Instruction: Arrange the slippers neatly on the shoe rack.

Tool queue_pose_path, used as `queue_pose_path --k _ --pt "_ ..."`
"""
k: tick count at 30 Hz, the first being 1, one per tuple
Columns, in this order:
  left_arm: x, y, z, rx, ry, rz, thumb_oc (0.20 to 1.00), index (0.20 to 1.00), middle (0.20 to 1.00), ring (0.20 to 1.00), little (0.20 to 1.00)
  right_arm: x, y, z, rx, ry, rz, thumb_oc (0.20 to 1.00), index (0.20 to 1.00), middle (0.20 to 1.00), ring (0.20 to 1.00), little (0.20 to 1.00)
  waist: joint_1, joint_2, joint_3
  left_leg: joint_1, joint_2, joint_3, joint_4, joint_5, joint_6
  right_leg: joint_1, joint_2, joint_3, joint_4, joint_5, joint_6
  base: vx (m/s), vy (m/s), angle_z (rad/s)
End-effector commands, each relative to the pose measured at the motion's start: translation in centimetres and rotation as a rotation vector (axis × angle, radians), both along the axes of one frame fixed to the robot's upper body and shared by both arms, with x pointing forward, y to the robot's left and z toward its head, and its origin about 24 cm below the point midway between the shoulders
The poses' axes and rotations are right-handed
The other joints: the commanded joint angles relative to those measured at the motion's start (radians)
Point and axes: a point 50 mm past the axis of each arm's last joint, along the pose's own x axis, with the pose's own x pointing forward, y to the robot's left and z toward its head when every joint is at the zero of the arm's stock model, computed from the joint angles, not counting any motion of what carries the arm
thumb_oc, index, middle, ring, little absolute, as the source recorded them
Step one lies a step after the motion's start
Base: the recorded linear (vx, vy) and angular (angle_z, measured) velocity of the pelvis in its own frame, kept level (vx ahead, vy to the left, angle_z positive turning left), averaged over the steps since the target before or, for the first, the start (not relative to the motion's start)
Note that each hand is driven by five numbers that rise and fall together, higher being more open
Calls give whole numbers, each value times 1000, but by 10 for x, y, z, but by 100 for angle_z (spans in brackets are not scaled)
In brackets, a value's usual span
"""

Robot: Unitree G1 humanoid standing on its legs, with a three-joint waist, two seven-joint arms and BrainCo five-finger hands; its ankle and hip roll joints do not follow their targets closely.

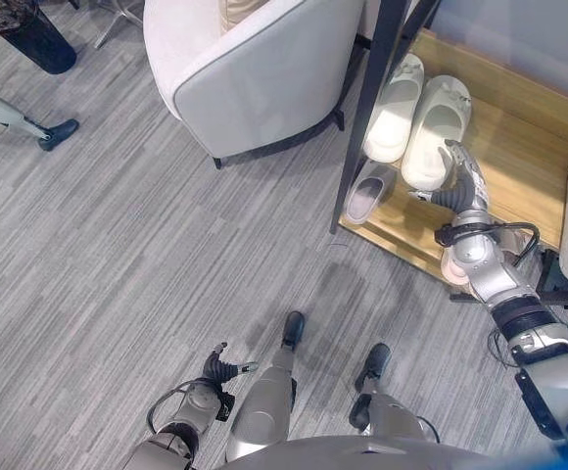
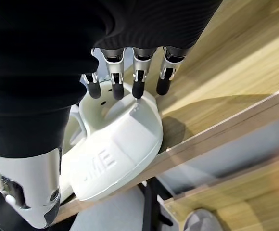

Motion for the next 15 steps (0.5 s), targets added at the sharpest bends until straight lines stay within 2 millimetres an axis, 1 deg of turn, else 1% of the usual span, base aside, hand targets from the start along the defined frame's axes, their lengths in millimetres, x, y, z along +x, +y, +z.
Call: queue_pose_path --k 1,2,3,4,5,6,8,10,11,12,13,14,15 --pt "-8 2 -5 22 46 34 1000 1000 1000 1000 1000 -3 0 18 70 -130 5 1000 1000 1000 1000 1000 -4 -16 -28 11 -18 29 4 -123 -50 109 -63 9 13 -106 97 0 0 0" --pt "-8 2 -5 27 45 34 1000 1000 1000 1000 1000 -7 0 24 101 -179 10 1000 1000 1000 1000 1000 -9 -14 -27 16 -16 32 4 -124 -50 112 -63 10 14 -107 97 0 0 0" --pt "-8 2 -5 27 45 34 1000 1000 1000 1000 1000 -8 0 24 101 -179 10 1000 1000 1000 1000 1000 -9 -14 -27 17 -16 32 4 -125 -50 112 -63 11 14 -107 97 0 0 0" --pt "-7 2 -5 30 45 32 1000 1000 1000 1000 1000 -12 -2 31 127 -227 14 1000 1000 1000 1000 1000 -15 -11 -28 22 -15 36 4 -127 -49 115 -63 13 15 -110 97 -1 -4 -7" --pt "-7 2 -5 30 45 31 1000 1000 1000 1000 1000 -12 -2 31 127 -226 13 1000 1000 1000 1000 1000 -15 -11 -28 22 -15 37 4 -127 -49 115 -62 13 15 -110 97 3 -7 -9" --pt "-8 2 -5 32 46 29 1000 1000 1000 1000 1000 -17 -4 36 132 -261 15 1000 1000 1000 1000 1000 -21 -8 -30 29 -13 40 4 -129 -48 118 -62 16 15 -112 96 -8 -4 -9" --pt "-11 4 -5 39 53 30 1000 1000 1000 1000 1000 -23 -9 43 122 -314 4 1000 1000 1000 1000 1000 -28 -6 -35 38 -9 45 4 -131 -48 123 -60 21 15 -114 95 0 -22 -5" --pt "-14 5 -6 43 62 33 1000 1000 1000 1000 1000 -29 -16 48 88 -340 -15 1000 1000 1000 1000 1000 -36 -3 -41 43 -7 49 4 -128 -47 127 -59 22 13 -114 94 2 -26 -7" --pt "-14 5 -6 43 62 33 1000 1000 1000 1000 1000 -29 -16 48 88 -339 -16 1000 1000 1000 1000 1000 -36 -2 -42 42 -7 49 4 -128 -47 127 -59 21 13 -114 94 5 -31 -5" --pt "-15 5 -7 42 64 33 1000 1000 1000 1000 1000 -32 -23 47 58 -334 -34 1000 1000 1000 1000 1000 -42 -1 -47 48 -4 52 4 -129 -48 131 -57 23 13 -115 94 2 -50 -8" --pt "-18 5 -8 40 73 33 1000 1000 1000 1000 1000 -37 -38 47 37 -334 -87 1000 1000 1000 1000 1000 -55 1 -54 59 2 60 4 -131 -48 136 -53 28 13 -118 93 2 -51 -7" --pt "-18 5 -8 40 73 32 1000 1000 1000 1000 1000 -37 -38 47 37 -333 -87 1000 1000 1000 1000 1000 -54 1 -55 59 2 60 4 -132 -48 136 -53 28 13 -118 93 4 -61 -9" --pt "-21 5 -9 40 84 28 1000 1000 1000 1000 1000 -40 -47 45 27 -324 -124 1000 1000 1000 1000 1000 -61 2 -59 66 4 64 4 -134 -48 138 -49 32 13 -121 91 16 -64 -16"
